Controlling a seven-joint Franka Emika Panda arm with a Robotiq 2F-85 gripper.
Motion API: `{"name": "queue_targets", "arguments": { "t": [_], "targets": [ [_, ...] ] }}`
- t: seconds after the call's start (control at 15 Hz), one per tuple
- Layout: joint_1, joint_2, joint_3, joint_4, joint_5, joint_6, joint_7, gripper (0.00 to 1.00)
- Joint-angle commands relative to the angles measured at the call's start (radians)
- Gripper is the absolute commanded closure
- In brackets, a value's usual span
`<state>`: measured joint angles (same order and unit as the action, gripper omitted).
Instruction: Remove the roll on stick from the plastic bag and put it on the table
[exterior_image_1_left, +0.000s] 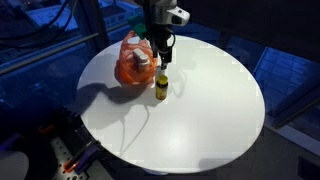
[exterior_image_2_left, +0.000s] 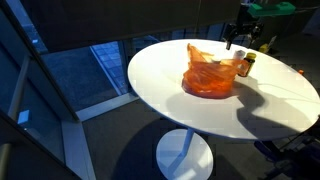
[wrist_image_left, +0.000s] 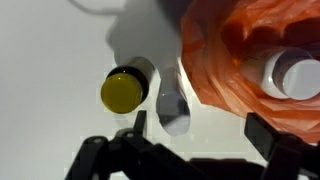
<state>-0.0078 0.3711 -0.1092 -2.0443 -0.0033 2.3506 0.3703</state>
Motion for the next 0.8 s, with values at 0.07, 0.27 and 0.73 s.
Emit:
{"name": "queue_targets", "arguments": {
  "t": [0.07,0.27,0.73],
  "targets": [
    [0.033,-0.1,0.008,-0.008,-0.028,-0.121,-0.002,0.0],
    [0.059,-0.154,0.02,0.002,-0.062,-0.205,0.005,0.0],
    [0.05,-0.319,0.09,-0.011,-0.035,-0.361,-0.219,0.0]
  ]
}}
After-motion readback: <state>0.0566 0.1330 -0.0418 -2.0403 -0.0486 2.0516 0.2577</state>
